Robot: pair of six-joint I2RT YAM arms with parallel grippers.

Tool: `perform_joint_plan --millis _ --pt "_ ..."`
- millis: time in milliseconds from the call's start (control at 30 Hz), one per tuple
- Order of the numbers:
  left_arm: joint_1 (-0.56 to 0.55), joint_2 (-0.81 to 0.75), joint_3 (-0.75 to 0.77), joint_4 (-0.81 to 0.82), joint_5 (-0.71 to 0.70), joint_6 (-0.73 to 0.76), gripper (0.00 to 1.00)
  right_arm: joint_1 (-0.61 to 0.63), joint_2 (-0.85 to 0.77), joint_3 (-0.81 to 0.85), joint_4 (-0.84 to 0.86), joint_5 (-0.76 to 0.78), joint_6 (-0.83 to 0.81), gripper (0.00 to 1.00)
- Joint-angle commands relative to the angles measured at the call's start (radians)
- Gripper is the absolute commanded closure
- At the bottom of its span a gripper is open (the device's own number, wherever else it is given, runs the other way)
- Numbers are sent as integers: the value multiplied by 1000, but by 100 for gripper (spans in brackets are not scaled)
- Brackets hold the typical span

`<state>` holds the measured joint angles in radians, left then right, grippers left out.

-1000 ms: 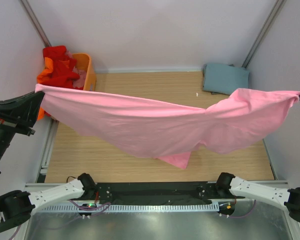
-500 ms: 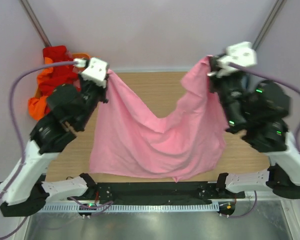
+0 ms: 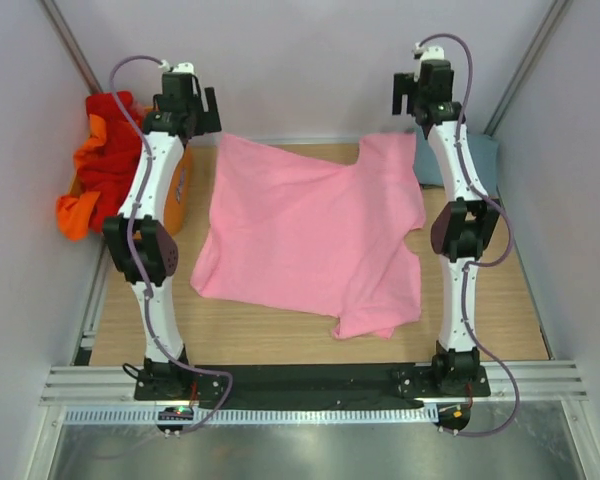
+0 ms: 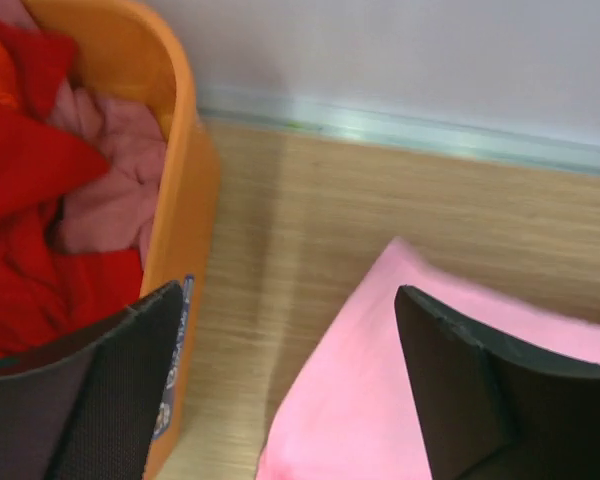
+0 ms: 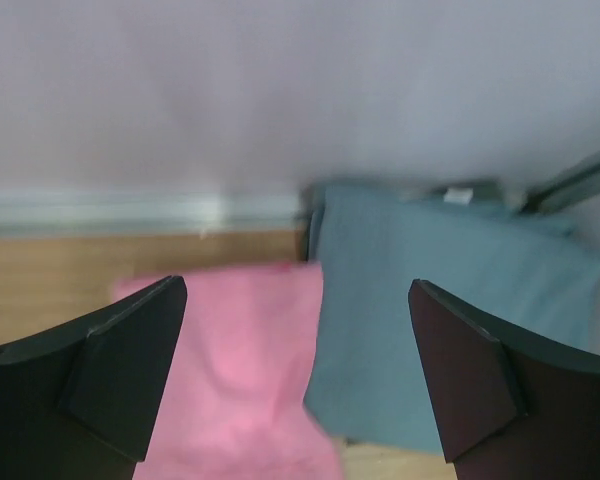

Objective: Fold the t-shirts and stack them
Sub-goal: Flatten the tshirt out

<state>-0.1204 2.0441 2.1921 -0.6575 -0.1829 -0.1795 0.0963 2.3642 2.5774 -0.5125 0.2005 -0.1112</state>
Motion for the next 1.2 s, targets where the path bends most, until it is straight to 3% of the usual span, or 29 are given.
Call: perform_joint_plan --millis 0,67,200,300,400,600,767,1167 --pt "-11 -19 82 -167 45 -129 7 37 -147 -95 38 -160 140 0" --pt "-47 -146 -111 -34 46 -140 0 54 -261 -291 110 -173 148 0" --pt "-77 -257 -153 -40 37 -141 0 60 -376 -318 42 -174 203 0" --pt "-110 -344 -269 -57 34 -144 0 65 -523 -459 35 -187 272 0" --pt "-124 -451 -464 -19 57 -173 0 75 -698 -769 66 -182 350 0" --pt "-124 -519 -789 73 151 -254 3 85 -816 -1107 120 -305 472 0" --pt "-127 -562 -1002 216 215 -360 5 109 -677 -1094 98 -337 455 0" --pt "-186 -481 -1287 318 37 -517 7 218 -124 -680 -26 -265 401 0"
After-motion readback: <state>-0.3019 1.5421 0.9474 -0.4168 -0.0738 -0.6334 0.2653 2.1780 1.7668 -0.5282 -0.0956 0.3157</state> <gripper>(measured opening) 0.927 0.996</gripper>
